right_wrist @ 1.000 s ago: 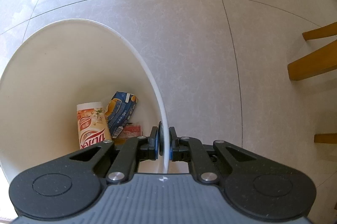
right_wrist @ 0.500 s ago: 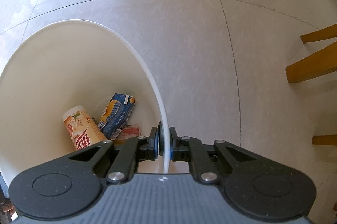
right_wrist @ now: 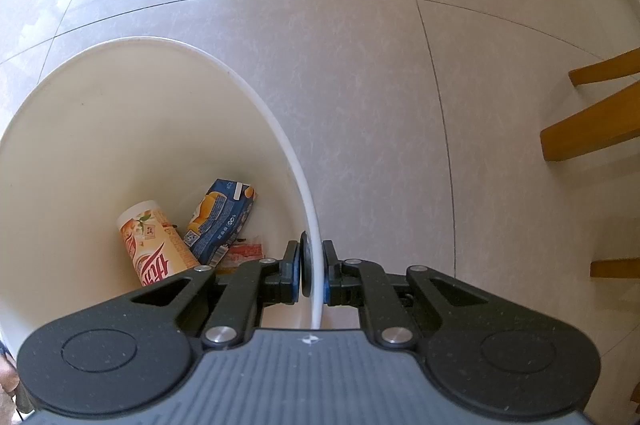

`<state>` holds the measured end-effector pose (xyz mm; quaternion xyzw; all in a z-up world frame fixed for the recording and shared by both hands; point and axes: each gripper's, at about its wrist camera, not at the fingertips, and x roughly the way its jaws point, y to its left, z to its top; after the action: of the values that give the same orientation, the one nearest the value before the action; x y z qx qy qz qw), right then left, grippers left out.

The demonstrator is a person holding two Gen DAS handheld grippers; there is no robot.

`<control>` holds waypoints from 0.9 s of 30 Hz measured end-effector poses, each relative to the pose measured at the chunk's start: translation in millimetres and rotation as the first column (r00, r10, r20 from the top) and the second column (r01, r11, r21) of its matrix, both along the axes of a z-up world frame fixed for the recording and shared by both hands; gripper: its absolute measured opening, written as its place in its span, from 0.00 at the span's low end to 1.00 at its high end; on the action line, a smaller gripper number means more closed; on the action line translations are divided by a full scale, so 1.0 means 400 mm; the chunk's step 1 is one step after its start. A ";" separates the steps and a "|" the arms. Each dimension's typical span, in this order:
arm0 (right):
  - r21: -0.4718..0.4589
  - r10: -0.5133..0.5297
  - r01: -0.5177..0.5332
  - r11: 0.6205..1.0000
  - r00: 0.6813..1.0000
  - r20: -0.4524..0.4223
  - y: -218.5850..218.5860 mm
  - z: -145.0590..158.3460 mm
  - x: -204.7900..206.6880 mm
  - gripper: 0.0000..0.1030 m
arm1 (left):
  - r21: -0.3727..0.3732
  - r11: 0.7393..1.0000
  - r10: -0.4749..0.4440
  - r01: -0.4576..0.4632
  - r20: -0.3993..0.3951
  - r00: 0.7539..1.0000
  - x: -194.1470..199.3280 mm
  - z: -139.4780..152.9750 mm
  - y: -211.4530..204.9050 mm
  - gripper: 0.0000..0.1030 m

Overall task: Collect trash
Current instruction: 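Lower the left gripper and grasp the blue-white yogurt pouch, then carry the yogurt pouch over the bucket and release it inside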

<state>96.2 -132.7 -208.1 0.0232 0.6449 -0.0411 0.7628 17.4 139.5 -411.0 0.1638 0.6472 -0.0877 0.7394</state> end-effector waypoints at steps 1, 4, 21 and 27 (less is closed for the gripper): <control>-0.002 0.003 -0.003 1.000 1.000 0.000 0.001 0.000 0.000 0.12 | 0.006 1.000 0.001 -0.001 -0.001 1.000 0.002 -0.005 -0.001 0.35; -0.002 0.002 -0.002 1.000 1.000 0.002 0.001 -0.001 0.000 0.12 | -0.004 1.000 0.007 -0.008 -0.016 1.000 0.004 -0.013 -0.002 0.30; 0.001 -0.001 0.001 1.000 1.000 0.002 0.000 -0.001 0.001 0.12 | 0.006 0.999 0.039 -0.039 0.010 0.999 0.051 0.147 -0.009 0.28; 0.003 -0.005 0.005 1.000 1.000 0.000 -0.002 0.000 0.003 0.12 | 0.010 1.000 -0.002 0.002 0.033 0.999 0.066 0.294 -0.041 0.28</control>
<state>97.4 -133.6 -208.1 0.0259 0.6450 -0.0419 0.7626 43.7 123.0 -293.5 0.1693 0.6352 -0.0825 0.7490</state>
